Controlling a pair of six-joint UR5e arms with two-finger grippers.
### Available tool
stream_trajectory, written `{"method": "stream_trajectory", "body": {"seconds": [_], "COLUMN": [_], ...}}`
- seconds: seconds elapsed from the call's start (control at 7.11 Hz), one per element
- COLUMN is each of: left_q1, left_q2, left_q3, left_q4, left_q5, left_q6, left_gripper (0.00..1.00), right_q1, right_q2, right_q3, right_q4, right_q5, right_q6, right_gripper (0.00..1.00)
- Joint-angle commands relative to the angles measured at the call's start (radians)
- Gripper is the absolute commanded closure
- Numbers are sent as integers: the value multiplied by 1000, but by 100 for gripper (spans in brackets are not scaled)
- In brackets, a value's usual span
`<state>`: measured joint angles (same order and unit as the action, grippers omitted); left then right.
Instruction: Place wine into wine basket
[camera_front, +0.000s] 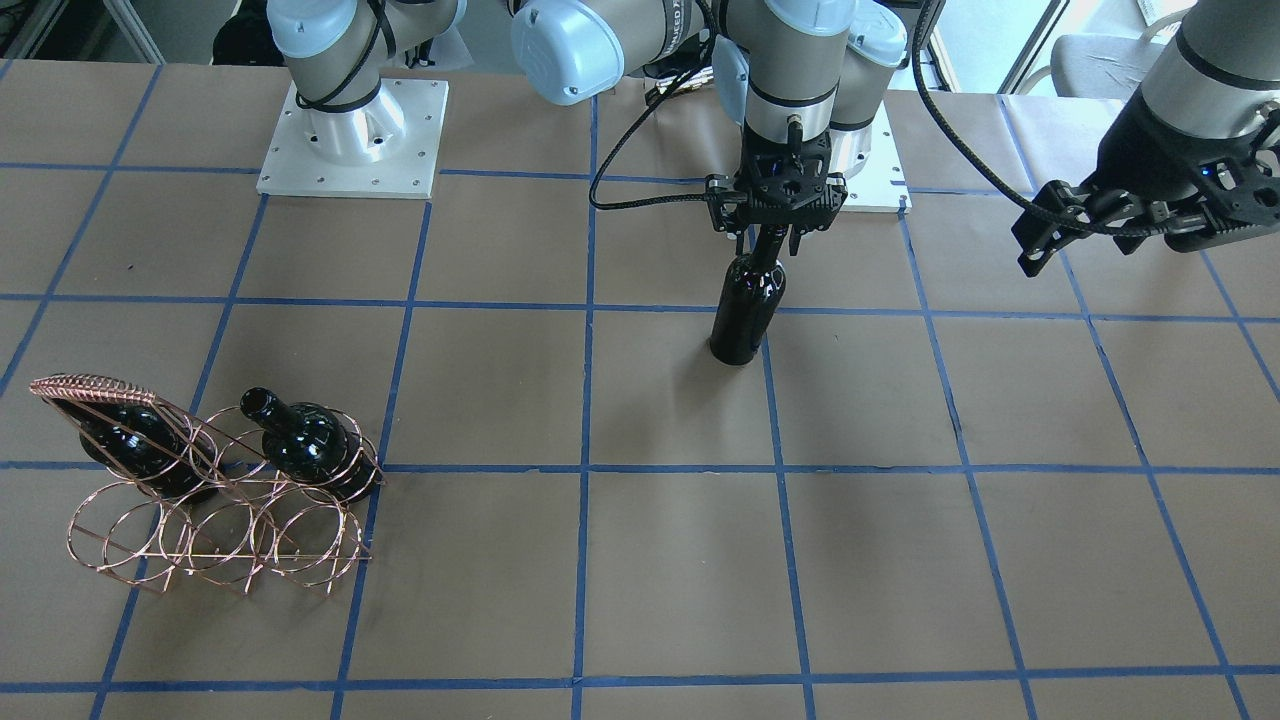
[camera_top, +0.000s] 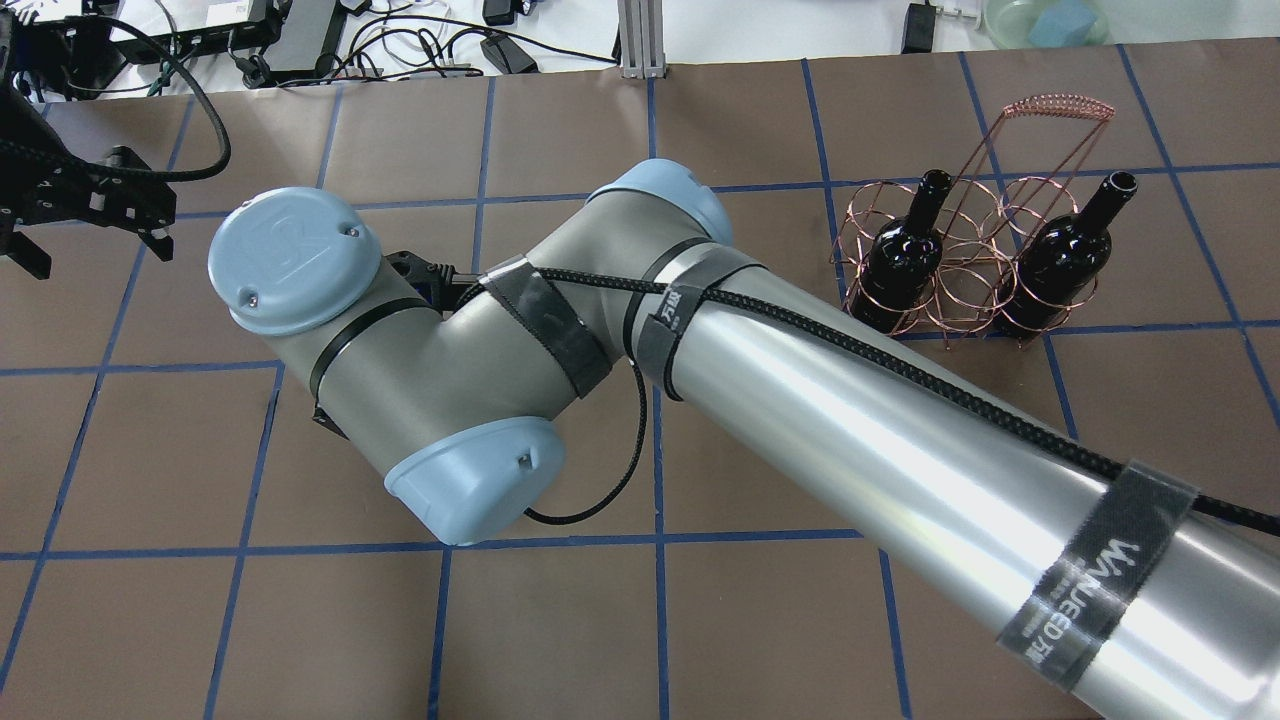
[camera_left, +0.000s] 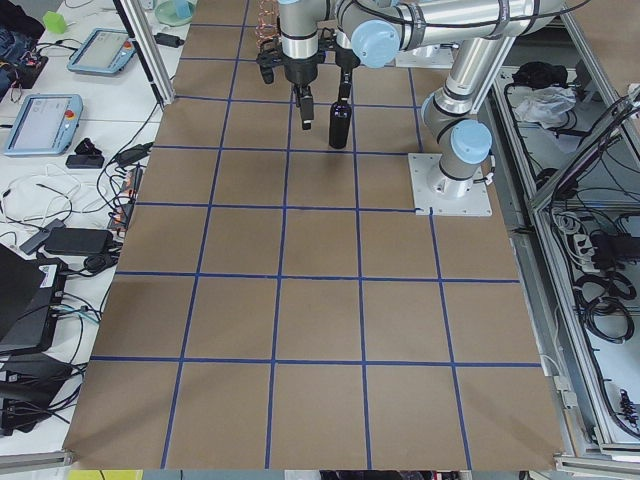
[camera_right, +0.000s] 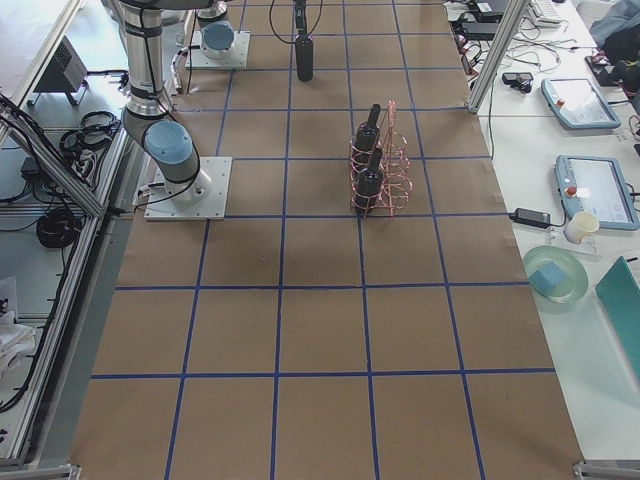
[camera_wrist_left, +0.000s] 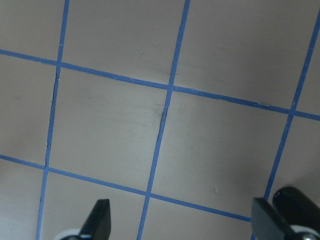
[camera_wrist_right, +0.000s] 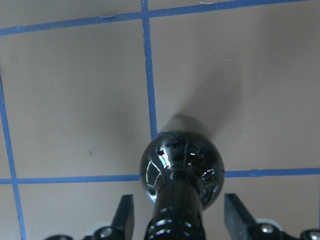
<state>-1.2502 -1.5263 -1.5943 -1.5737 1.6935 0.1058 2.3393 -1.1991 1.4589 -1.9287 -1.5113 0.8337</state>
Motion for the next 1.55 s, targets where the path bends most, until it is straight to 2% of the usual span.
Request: {"method": "stream_trajectory", "body": {"seconds": [0.0, 0.42, 0.7, 1.27, 1.41], "left_q1": [0, -2, -2, 0, 0], "left_q2": [0, 0, 0, 0, 0], "left_q3": [-1, -1, -1, -1, -1], "left_q4": [0, -2, -2, -2, -2], "left_q5": [0, 0, -2, 0, 0], "left_q6": [0, 0, 0, 0, 0], "left_gripper": [0, 0, 0, 0, 0], "right_q1": [0, -3, -3, -3, -6], "right_q2": [-2, -2, 0, -3, -22], "right_q3": [0, 0, 0, 0, -2], "right_q4": [-1, -9, -18, -6, 0], "right_q5": [-27, -26, -17, -12, -12], "right_q6": [-7, -8, -5, 4, 1], "right_gripper": [38, 43, 53, 89, 95]}}
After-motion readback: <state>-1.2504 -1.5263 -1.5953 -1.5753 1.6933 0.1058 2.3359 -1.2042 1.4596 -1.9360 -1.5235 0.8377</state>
